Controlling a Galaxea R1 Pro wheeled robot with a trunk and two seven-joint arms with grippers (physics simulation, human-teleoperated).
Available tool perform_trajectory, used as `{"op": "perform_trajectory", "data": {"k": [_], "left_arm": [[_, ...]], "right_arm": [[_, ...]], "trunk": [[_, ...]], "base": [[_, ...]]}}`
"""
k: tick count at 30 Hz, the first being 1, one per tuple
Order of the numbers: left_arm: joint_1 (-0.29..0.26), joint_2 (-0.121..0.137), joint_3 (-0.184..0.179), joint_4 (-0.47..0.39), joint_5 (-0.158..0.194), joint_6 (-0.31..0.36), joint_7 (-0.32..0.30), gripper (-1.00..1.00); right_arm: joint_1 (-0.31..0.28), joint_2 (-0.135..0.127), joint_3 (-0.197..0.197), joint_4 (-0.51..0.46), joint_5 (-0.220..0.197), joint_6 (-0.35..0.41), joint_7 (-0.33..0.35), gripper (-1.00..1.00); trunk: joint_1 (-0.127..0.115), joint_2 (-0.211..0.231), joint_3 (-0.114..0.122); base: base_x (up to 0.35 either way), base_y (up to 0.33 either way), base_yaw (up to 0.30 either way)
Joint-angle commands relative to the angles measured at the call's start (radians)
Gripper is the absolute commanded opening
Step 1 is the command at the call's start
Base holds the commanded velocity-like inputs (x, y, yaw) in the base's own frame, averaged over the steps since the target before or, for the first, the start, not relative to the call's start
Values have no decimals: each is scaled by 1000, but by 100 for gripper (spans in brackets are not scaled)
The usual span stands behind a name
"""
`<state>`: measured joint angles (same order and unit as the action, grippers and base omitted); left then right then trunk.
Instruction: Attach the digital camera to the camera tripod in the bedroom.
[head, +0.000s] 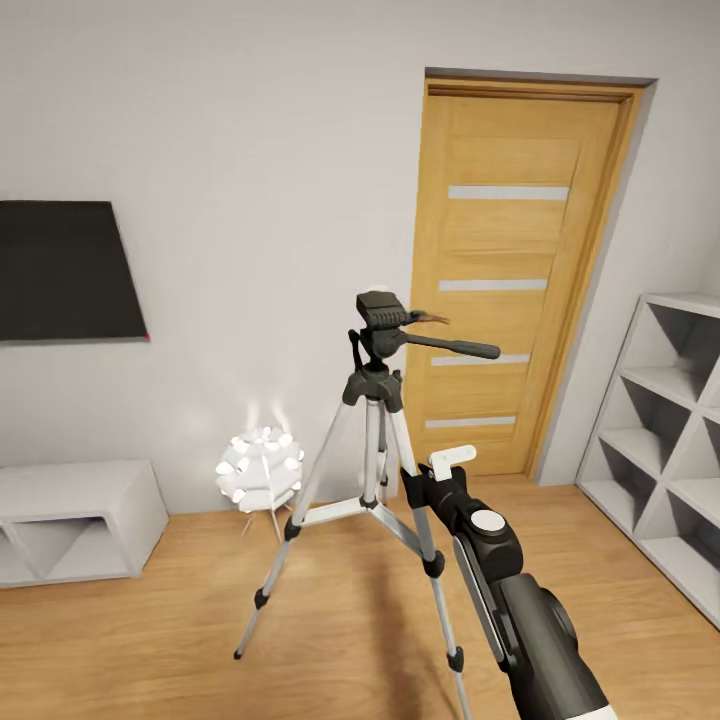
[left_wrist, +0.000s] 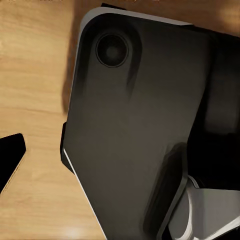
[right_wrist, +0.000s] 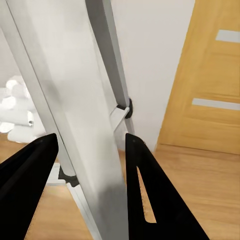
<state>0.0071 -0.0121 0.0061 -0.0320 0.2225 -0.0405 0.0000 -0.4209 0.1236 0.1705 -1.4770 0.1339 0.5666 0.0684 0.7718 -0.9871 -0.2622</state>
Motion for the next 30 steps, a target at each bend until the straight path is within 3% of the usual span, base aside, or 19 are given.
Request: {"op": "perform_trajectory", "data": {"k": [1, 9, 30], "left_arm": [[1, 0, 0, -2, 6, -1, 0, 100], [1, 0, 0, -2, 6, -1, 0, 100], [1, 0, 0, -2, 6, -1, 0, 100]], "right_arm": [[-1, 1, -1, -2, 11, 6, 7, -100], [-1, 1, -42, -2, 14, 6, 10, -100], [-1, -1, -44, -5, 19, 17, 16, -100]], "trunk": [[0, -1, -1], [0, -1, -1], [0, -1, -1]], "base": [[0, 239, 0], [0, 77, 0], [0, 3, 0]]}}
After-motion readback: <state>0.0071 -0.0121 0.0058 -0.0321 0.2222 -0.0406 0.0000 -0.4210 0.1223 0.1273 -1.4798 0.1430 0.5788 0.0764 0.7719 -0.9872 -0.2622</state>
